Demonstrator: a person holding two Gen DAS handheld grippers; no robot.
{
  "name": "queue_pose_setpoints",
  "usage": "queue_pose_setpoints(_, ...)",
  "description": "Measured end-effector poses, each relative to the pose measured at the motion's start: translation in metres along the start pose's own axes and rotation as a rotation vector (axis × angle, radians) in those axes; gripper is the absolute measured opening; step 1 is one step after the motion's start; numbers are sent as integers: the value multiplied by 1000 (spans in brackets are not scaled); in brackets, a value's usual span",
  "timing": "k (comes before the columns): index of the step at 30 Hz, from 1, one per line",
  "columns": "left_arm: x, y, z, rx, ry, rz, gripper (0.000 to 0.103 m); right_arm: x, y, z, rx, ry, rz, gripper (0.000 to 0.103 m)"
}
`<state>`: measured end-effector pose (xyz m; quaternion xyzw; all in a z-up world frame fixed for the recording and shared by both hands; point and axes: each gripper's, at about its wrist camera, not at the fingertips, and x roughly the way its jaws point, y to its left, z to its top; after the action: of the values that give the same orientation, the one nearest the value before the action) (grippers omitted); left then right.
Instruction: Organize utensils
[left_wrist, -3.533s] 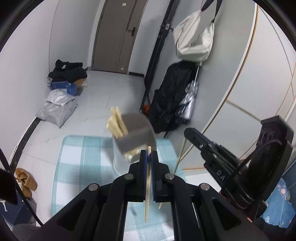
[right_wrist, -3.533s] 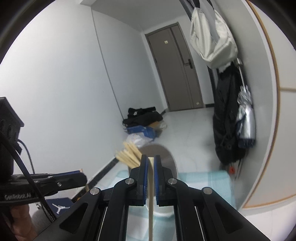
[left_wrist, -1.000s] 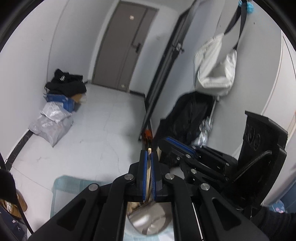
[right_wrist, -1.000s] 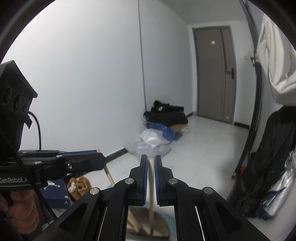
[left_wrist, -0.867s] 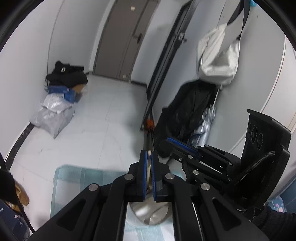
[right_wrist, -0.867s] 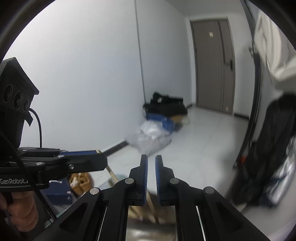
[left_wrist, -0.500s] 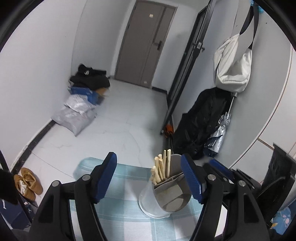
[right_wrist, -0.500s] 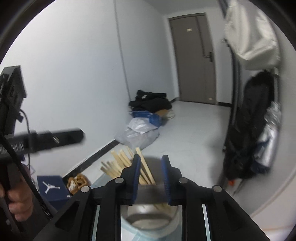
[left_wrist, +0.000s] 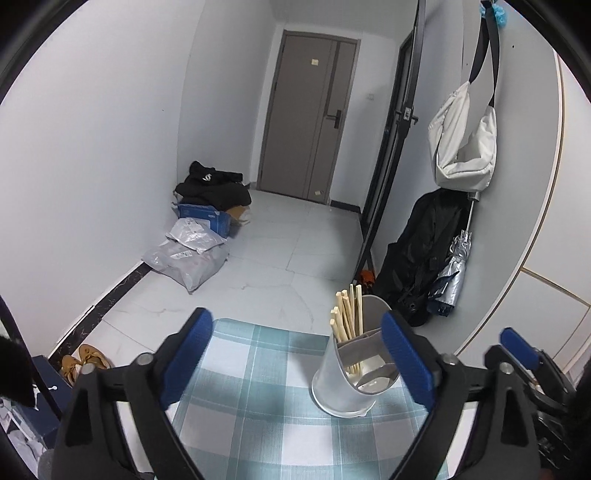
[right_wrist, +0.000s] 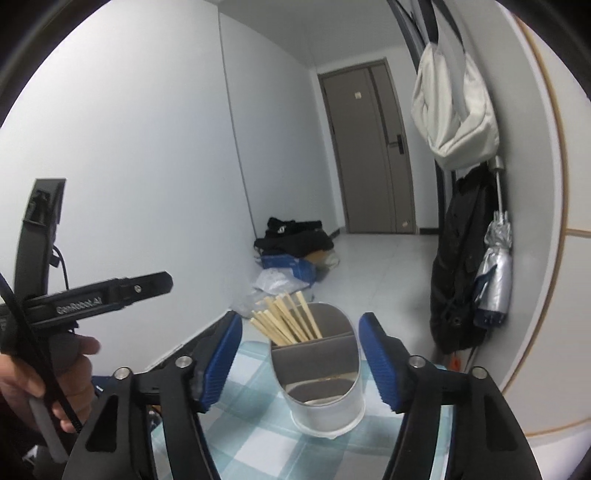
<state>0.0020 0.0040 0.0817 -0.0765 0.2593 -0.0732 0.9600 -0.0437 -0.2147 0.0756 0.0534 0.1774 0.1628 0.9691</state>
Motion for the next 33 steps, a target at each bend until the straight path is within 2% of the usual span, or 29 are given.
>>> queue_pose_setpoints(6,-11,3,-14,16,-46,16,98,-25,12,-13,3,-50,-19,84)
queue_pose_setpoints(11,-11,5,-26,21,-94,33,102,-36,20,-29,-4,-91,-73,97)
queue_pose_setpoints(13,-6,5,-32,38,-88,37,102,-38,20,-37,-7,-104,-95,98)
queue_pose_setpoints(18,17,1,-49,86,-10,28,102,-30,13,-53,9,-62,-149,99)
queue_pose_setpoints(22,21,-6,-58,136,-25,41,102,-22,5,-63,48,-20,-171,99)
queue_pose_setpoints(26,20,-5,-59,121,-15,27,102,-16,5,-70,50,9,-187,99)
queue_pose_setpoints(33,18,-1,-59,116,-10,28,102,-15,5,-71,55,-3,-207,99)
